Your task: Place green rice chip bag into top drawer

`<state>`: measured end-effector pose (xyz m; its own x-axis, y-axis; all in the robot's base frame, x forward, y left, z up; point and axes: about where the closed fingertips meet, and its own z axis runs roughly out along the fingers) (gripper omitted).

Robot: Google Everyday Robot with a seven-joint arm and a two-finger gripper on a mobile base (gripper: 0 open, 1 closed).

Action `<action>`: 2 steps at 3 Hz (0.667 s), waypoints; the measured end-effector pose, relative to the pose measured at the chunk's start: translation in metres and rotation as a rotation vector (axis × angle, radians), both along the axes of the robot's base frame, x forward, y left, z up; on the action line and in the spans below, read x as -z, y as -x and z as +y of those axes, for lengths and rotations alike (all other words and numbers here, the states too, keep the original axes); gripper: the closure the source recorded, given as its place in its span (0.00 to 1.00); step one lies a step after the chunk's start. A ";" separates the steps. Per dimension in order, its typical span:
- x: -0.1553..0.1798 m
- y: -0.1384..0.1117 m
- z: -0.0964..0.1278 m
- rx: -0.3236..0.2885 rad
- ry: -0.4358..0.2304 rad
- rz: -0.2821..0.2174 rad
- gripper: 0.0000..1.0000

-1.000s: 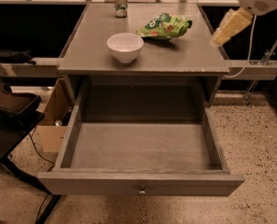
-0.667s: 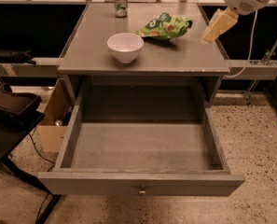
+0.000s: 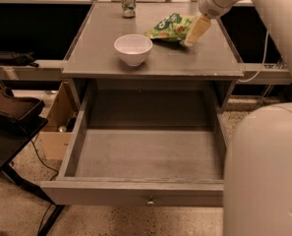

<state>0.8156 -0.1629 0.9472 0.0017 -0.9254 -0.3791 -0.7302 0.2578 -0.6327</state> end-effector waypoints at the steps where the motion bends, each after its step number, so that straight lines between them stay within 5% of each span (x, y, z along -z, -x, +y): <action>1: 0.046 -0.049 0.024 0.016 0.046 0.039 0.03; 2: 0.077 -0.071 0.035 0.021 0.075 0.070 0.26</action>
Offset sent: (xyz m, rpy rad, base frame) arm 0.1243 0.0376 -0.0918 -0.1071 0.0986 -0.0316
